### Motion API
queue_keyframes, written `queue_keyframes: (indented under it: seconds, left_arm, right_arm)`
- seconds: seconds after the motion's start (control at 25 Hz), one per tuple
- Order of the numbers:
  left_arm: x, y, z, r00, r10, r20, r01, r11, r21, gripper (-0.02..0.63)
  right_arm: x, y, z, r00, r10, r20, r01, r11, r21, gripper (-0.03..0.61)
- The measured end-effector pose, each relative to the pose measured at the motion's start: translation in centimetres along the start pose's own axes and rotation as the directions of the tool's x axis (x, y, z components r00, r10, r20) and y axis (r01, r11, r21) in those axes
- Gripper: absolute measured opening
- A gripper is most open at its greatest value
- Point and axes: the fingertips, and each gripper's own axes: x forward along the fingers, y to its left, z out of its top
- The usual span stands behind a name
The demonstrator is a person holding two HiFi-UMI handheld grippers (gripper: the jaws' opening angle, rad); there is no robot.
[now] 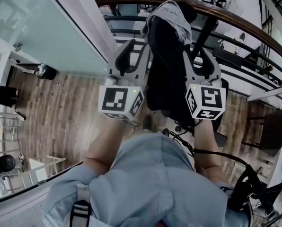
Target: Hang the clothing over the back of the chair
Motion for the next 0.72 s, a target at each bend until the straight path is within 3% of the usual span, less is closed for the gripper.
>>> queue_keyframes:
  seconds: [0.16, 0.4, 0.72]
  left_arm:
    - [-0.6, -0.2, 1.5, 0.999, 0.025, 0.039, -0.025, 1.000, 0.010, 0.076]
    - [-1.0, -0.5, 1.7, 0.998, 0.040, 0.046, -0.040, 0.999, 0.001, 0.018]
    - [-0.5, -1.1, 2.7, 0.995, 0.057, 0.081, -0.060, 0.997, 0.042, 0.014]
  right_arm:
    - [-0.4, 0.8, 2.4, 0.997, 0.015, 0.072, -0.014, 1.000, -0.023, 0.144]
    - [-0.8, 2.3, 3.3, 0.994, 0.051, 0.102, -0.048, 0.998, -0.030, 0.040]
    - [-1.0, 3.1, 4.3, 0.991, 0.058, 0.119, -0.051, 0.997, -0.060, 0.023]
